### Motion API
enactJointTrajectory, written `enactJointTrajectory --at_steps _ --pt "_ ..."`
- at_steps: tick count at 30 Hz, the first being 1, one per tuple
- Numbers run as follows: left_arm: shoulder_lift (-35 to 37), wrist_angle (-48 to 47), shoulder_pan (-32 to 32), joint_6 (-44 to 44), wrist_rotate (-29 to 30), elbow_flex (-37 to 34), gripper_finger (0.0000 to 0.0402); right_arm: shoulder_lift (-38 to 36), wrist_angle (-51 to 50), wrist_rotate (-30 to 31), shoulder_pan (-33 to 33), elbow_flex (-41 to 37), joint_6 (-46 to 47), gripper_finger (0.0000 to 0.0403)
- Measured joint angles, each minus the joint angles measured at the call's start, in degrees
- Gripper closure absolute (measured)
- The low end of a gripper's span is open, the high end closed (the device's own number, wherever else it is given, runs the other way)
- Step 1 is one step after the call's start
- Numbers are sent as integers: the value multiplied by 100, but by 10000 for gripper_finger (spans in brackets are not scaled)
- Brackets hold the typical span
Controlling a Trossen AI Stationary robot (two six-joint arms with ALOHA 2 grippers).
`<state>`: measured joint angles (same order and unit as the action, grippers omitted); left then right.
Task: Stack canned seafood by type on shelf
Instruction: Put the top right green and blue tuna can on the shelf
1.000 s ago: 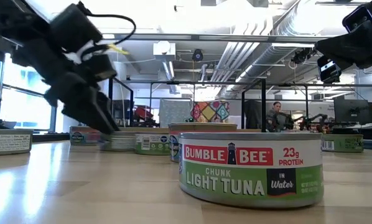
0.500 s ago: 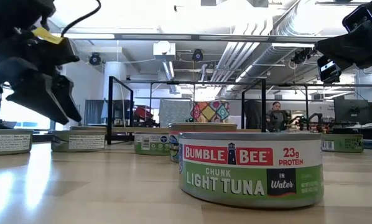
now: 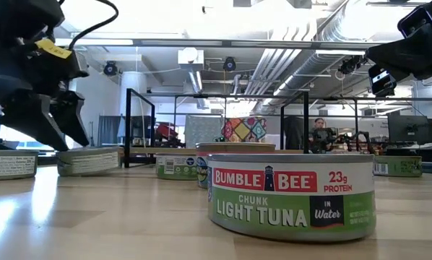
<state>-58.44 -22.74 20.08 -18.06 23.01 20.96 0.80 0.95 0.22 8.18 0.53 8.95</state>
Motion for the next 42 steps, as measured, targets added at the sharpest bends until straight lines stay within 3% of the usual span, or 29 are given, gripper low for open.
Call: enactJointTrajectory --at_steps 7,13,22,27,33,42 --pt "-2 -1160 -22 -288 -237 653 78 -2 0 0 0 0 0 403" --pt "-12 -976 -13 -541 -671 446 78 -2 0 -2 -2 0 0 403" --pt "-134 874 -28 -506 -511 -354 78 -1 0 -1 -1 0 0 403" --pt "-400 1443 -68 -512 -195 -357 64 -1 0 -1 0 -1 0 403" --pt "-994 2145 -323 -540 -412 -357 40 -2 0 0 0 0 0 403" --pt "-1863 3502 -474 201 -282 -355 34 -2 0 0 -1 -1 0 403"
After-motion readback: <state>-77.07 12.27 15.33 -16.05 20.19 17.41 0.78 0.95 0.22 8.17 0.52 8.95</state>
